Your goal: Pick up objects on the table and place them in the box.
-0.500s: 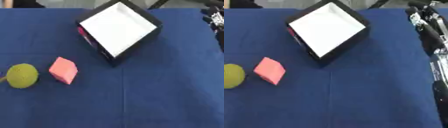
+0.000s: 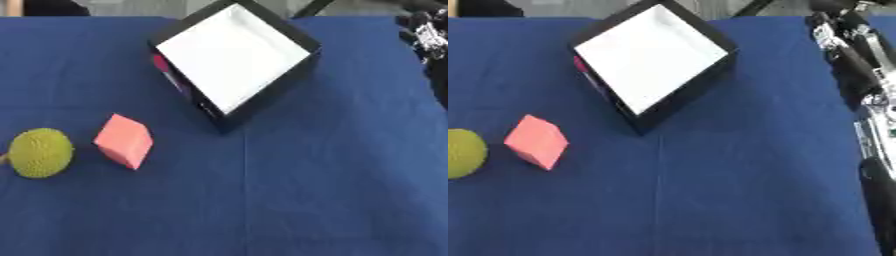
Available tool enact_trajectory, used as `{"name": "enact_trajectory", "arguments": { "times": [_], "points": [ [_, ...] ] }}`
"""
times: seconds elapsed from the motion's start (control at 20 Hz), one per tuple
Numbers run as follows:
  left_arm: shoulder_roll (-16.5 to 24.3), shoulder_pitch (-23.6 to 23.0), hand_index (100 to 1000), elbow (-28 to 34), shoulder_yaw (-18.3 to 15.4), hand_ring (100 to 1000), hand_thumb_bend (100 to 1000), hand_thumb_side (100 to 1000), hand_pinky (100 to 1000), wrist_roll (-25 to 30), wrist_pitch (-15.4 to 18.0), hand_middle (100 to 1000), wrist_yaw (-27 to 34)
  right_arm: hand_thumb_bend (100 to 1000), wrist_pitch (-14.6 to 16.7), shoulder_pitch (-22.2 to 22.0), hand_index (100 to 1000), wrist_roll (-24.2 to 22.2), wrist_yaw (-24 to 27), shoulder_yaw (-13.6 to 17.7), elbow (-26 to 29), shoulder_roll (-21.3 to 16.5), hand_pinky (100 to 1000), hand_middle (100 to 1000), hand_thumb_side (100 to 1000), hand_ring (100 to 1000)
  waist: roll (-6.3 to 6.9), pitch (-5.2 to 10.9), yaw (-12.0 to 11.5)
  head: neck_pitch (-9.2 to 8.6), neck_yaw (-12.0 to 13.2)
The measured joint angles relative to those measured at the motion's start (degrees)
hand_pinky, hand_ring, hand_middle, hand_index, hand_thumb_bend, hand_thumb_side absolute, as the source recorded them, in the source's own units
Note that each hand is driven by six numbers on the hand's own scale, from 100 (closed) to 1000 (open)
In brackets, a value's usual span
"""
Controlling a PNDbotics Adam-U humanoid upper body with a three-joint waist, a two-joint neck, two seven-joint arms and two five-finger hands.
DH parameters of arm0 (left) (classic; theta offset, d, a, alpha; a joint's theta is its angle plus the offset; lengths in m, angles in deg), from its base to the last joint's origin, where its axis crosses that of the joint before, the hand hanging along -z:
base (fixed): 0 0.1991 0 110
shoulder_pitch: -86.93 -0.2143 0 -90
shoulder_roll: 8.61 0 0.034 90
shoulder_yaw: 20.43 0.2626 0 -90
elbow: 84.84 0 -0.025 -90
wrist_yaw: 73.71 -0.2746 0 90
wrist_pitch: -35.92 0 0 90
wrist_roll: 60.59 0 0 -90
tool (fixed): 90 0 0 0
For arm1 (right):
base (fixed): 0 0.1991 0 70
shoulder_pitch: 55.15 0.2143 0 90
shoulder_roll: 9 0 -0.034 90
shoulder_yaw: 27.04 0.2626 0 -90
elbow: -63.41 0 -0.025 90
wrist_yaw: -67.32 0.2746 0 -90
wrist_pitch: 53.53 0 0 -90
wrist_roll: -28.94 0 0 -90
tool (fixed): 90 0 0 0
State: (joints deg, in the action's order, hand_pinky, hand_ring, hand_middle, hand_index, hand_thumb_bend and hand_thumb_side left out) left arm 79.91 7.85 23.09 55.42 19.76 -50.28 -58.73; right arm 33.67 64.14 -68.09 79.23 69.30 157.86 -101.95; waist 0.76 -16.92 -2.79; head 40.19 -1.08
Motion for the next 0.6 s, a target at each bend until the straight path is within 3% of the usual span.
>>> {"name": "enact_trajectory", "arguments": {
  "times": [0.2, 0.6],
  "points": [
    [7.1, -1.1, 846, 0.9, 1.7, 743, 100, 705, 752, 3.7, 0.1, 807, -1.7, 100, 0.1, 0.0, 863, 0.2, 0.2, 0.0, 0.0, -0.9, 1000, 926, 470, 944, 0.0, 1.31, -0.2, 1.3, -0.6],
    [25.3, -3.4, 878, 2.4, 5.6, 773, 100, 659, 780, 13.0, 1.4, 825, -9.1, 100, 0.8, -0.1, 863, 0.5, 0.5, 0.0, -0.4, -3.4, 1000, 925, 470, 943, 0.14, 1.49, -0.6, 3.51, 0.5]
  ]
}}
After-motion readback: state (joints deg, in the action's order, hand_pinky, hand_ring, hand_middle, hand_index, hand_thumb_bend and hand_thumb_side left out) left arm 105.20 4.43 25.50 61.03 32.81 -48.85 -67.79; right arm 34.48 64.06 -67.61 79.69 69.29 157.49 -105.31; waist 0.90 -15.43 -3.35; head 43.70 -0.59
